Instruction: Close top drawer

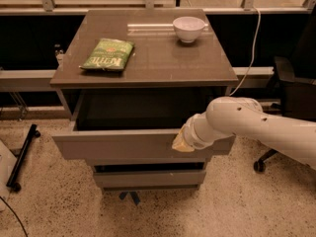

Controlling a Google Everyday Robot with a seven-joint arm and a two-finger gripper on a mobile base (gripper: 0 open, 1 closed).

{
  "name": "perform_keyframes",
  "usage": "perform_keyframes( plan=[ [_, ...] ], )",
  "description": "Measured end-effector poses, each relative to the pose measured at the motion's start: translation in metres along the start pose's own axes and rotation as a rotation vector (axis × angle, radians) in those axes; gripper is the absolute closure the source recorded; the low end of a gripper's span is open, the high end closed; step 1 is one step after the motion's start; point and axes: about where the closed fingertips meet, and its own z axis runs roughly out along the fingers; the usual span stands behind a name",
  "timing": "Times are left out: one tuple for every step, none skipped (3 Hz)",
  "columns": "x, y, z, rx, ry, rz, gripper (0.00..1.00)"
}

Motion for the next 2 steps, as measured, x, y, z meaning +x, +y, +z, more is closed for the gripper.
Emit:
perform_keyframes(
  plan=[
    [-0.001,0.0,0.0,0.001,-0.002,-0.002,0.28],
    [-0.017,-0.028,0.007,0.017,-0.043,-0.042,0.0]
  ],
)
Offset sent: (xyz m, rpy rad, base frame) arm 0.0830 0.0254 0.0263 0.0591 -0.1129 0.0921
